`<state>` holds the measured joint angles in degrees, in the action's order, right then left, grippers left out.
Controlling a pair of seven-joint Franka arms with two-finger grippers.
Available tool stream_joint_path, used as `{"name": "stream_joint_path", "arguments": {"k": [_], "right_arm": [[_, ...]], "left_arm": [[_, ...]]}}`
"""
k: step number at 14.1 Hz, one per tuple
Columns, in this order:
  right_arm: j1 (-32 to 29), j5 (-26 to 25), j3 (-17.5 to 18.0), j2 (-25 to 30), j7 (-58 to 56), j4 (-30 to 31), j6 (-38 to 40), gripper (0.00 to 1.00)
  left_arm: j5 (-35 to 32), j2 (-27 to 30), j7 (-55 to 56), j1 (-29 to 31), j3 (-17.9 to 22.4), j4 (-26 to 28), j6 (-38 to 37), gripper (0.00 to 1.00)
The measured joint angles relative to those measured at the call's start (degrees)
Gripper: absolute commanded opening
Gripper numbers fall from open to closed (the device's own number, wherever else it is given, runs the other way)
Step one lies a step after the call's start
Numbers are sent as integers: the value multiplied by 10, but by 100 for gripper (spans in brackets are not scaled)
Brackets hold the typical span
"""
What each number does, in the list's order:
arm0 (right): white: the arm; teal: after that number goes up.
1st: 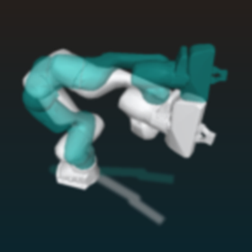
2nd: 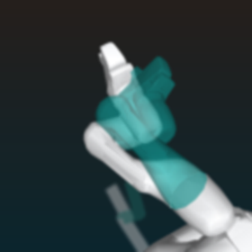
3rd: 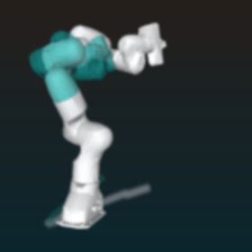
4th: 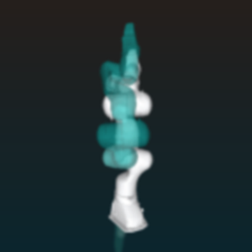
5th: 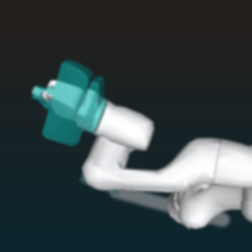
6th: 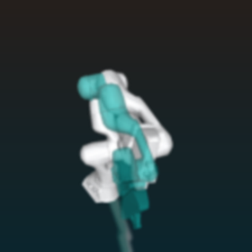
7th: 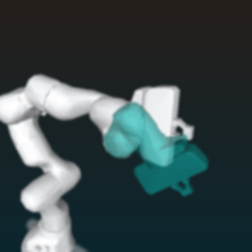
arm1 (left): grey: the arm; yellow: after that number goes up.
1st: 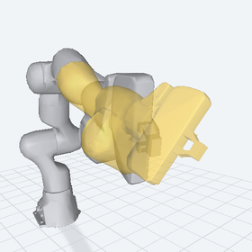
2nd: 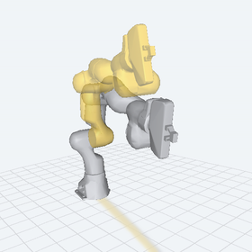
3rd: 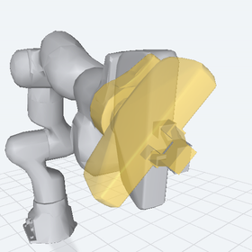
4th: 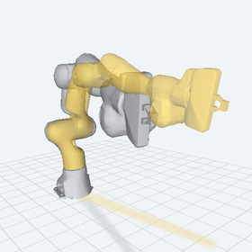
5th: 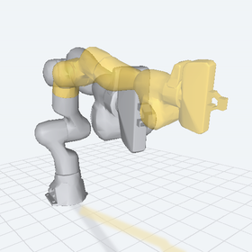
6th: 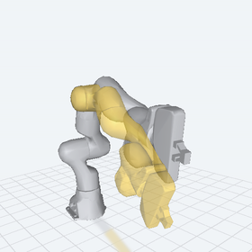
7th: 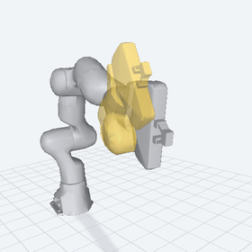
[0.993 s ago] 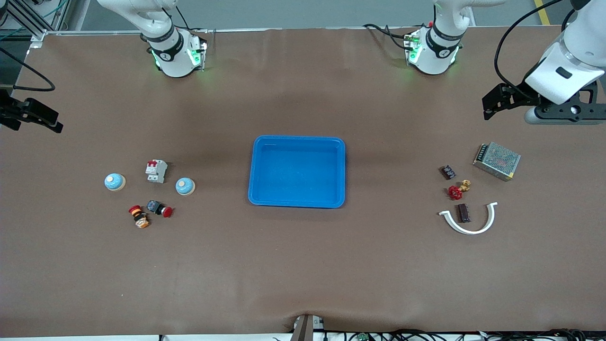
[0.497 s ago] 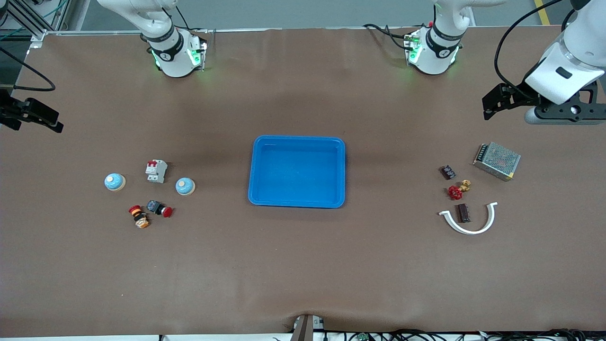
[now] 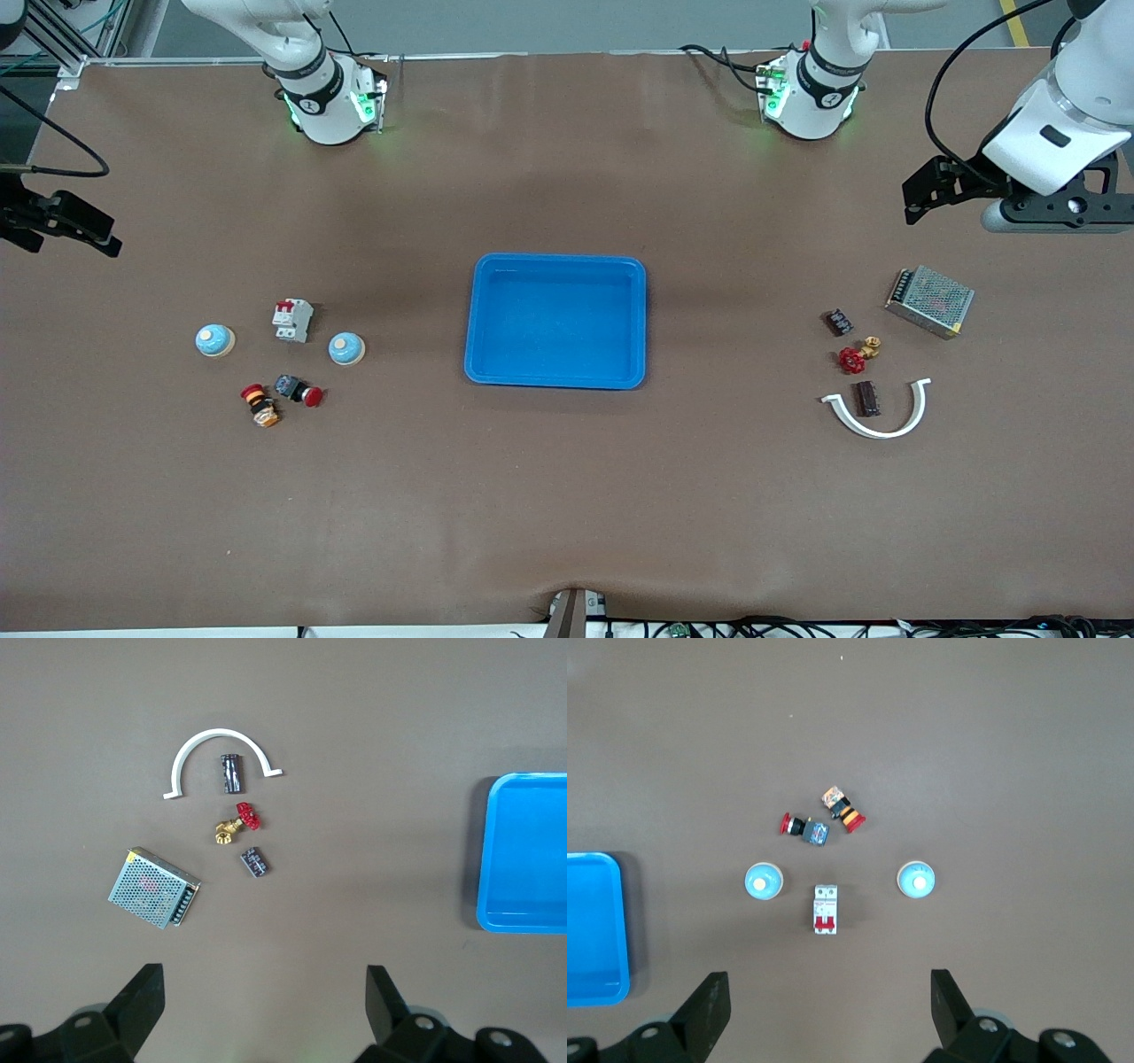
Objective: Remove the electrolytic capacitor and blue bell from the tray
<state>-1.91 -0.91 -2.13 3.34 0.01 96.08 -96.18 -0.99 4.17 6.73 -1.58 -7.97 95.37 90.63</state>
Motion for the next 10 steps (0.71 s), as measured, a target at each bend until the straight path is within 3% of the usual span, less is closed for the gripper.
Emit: {"name": "stream_joint_path", "arguments": {"k": [3,10], "right_arm": [[0,0,0,25,0,34,-19,100],[0,0,0,29,0,41,-20,100]], "left_arm": [[0,0,0,0,0,0,0,100],[0,0,0,0,0,0,0,100]]}}
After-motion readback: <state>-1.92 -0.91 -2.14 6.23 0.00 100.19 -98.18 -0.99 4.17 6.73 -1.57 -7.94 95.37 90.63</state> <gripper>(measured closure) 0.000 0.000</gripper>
